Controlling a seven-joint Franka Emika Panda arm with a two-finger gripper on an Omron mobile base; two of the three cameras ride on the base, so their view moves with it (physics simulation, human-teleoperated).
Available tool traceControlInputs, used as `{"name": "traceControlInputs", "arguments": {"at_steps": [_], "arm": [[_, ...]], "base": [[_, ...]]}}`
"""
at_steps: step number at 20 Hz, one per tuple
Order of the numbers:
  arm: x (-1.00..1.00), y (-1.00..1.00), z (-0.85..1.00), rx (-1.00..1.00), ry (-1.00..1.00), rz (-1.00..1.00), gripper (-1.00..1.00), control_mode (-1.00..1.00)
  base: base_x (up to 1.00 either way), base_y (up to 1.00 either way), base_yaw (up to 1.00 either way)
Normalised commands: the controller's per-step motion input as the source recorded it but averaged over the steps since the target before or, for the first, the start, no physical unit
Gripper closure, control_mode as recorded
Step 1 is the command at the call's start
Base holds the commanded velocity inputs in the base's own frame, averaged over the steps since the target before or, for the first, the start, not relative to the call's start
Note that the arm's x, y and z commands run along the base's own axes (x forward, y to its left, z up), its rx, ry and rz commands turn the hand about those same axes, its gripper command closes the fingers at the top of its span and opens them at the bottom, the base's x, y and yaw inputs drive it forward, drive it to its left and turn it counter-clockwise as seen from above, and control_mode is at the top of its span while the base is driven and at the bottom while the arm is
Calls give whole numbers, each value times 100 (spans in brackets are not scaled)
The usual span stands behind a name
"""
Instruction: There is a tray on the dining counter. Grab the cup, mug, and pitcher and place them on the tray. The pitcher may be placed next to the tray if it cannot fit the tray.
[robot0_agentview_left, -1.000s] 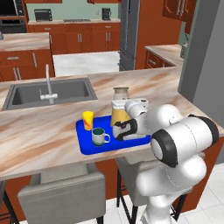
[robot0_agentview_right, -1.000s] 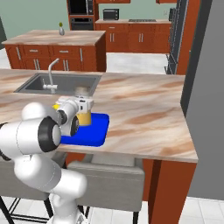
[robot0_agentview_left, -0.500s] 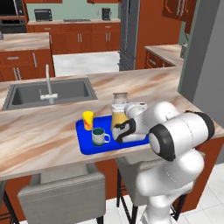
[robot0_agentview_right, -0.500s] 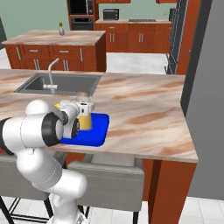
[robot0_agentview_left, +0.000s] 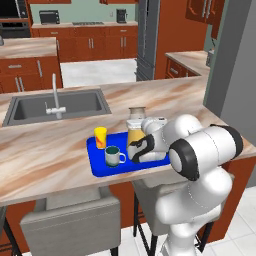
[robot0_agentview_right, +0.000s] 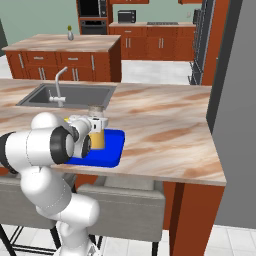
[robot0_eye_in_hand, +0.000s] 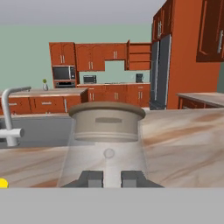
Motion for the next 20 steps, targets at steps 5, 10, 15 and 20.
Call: {"name": "traceControlInputs", "arguments": {"at_steps": [5, 10, 15, 20], "arm": [[0, 0, -12, 0, -2, 0, 100, -100], [0, 0, 0, 0, 0, 0, 100, -100], [0, 0, 0, 0, 0, 0, 100, -100], [0, 0, 0, 0, 0, 0, -100, -100]], "base": [[0, 0, 0], [0, 0, 0], [0, 0, 0], [0, 0, 0]]}}
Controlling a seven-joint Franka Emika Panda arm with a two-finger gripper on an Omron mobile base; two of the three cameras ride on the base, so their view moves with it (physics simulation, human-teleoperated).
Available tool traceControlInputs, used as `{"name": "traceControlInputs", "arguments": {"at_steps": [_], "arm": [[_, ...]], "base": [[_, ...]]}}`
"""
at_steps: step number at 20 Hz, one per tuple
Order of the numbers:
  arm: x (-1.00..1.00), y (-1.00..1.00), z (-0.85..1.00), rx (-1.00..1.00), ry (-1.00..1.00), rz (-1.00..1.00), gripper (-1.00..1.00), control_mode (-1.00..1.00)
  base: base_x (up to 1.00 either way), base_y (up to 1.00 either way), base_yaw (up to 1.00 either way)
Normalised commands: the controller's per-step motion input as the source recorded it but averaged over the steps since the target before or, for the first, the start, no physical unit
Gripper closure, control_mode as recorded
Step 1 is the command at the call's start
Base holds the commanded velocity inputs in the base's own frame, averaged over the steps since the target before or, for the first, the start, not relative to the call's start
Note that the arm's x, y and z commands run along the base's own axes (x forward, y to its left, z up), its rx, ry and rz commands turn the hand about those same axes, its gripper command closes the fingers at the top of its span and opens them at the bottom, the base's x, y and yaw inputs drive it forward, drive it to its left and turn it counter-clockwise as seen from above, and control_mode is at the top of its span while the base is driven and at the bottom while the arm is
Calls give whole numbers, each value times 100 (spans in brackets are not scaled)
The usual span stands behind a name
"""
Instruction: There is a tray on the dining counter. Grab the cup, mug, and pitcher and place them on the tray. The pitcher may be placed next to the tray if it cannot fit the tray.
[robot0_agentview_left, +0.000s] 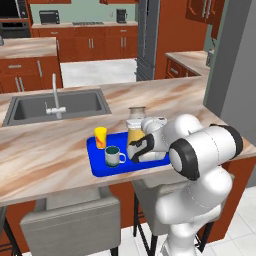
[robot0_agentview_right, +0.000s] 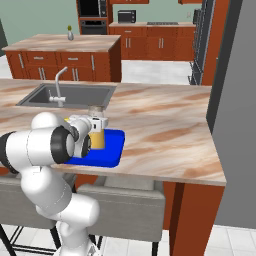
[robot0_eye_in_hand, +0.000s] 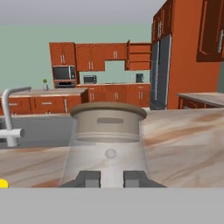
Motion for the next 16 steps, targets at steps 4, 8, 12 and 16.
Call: {"name": "traceControlInputs", "arguments": {"at_steps": [4, 8, 12, 16], "arm": [[0, 0, 0, 0, 0, 0, -100, -100], [0, 0, 0, 0, 0, 0, -100, -100], [-2, 0, 0, 0, 0, 0, -100, -100], [-40, 0, -2, 0, 0, 0, -100, -100]], "base": [[0, 0, 0], [0, 0, 0], [0, 0, 0], [0, 0, 0]]}}
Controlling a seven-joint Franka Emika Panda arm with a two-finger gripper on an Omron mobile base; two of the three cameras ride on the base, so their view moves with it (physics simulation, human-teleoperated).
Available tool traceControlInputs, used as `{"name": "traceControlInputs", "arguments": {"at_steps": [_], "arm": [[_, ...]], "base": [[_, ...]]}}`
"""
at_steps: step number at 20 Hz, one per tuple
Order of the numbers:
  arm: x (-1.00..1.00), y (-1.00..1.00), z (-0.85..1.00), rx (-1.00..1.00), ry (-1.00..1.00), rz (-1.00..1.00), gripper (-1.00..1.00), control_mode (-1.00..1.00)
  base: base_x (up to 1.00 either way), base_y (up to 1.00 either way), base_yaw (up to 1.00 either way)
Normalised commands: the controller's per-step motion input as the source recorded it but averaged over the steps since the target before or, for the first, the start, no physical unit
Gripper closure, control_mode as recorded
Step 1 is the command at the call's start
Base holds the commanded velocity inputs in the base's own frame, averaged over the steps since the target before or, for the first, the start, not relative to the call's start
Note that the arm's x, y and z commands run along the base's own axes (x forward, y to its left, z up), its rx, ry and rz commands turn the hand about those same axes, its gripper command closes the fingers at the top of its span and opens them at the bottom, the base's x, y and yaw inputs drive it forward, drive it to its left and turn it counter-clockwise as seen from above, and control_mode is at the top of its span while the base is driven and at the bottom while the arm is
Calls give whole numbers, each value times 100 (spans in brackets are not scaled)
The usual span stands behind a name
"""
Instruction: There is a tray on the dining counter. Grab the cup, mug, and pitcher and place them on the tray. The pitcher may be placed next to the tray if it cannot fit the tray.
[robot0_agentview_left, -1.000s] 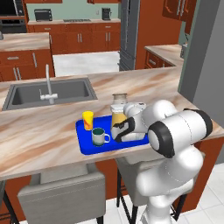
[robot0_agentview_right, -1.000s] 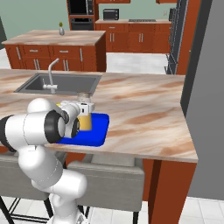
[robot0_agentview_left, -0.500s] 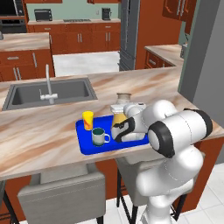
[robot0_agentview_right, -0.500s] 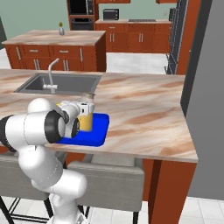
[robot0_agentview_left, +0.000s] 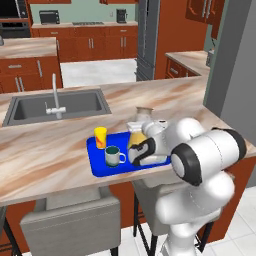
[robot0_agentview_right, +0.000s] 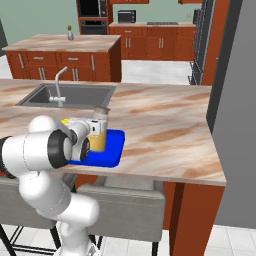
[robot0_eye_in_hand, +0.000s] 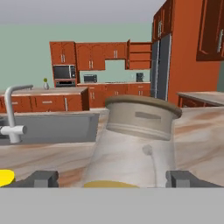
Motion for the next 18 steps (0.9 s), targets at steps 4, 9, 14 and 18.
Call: {"name": "traceControlInputs", "arguments": {"at_steps": [4, 9, 14, 18], "arm": [[-56, 0, 0, 0, 0, 0, -100, -100], [-16, 0, 0, 0, 0, 0, -100, -100], [0, 0, -2, 0, 0, 0, -100, -100], [0, 0, -23, -2, 0, 0, -100, -100]], "base": [[0, 0, 0], [0, 0, 0], [0, 0, 0], [0, 0, 0]]}}
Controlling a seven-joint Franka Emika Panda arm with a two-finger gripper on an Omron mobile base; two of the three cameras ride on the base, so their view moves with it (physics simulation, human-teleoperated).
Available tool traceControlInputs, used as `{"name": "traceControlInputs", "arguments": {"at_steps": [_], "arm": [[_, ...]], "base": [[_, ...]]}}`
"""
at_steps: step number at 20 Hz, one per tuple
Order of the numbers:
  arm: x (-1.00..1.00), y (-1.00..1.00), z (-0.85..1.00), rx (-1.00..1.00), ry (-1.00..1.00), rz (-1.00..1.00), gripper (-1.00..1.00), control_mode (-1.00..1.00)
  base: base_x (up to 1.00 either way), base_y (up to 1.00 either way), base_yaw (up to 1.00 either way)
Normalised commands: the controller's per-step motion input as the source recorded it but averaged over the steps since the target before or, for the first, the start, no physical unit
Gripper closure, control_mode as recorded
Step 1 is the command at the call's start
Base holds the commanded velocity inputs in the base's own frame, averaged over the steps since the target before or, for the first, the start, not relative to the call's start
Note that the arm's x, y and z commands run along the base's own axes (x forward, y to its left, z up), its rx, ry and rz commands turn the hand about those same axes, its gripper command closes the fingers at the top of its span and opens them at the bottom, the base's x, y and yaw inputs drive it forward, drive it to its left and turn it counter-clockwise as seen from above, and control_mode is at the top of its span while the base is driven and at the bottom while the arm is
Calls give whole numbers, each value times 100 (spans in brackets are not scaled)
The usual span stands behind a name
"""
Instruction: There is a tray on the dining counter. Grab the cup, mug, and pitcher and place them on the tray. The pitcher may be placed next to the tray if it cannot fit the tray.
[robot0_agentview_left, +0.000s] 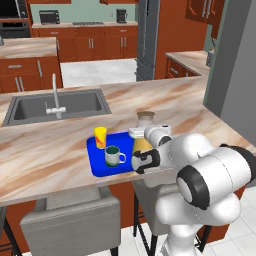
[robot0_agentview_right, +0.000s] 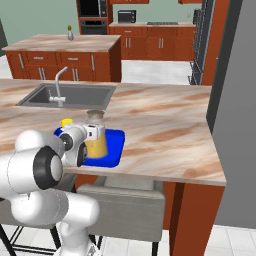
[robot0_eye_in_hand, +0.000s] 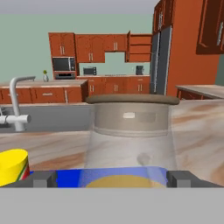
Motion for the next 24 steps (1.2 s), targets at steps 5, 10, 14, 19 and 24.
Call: {"name": "traceControlInputs", "arguments": {"at_steps": [5, 10, 14, 19, 24], "arm": [[0, 0, -51, 0, -1, -3, -100, -100], [0, -15, -31, 0, -5, -5, -100, -100], [0, -29, -29, 0, -1, -5, -100, -100], [-1, -22, -23, 0, 0, 0, -100, -100], [-10, -30, -1, 0, 1, 2, -100, -100]], "base": [[0, 0, 0], [0, 0, 0], [0, 0, 0], [0, 0, 0], [0, 0, 0]]}}
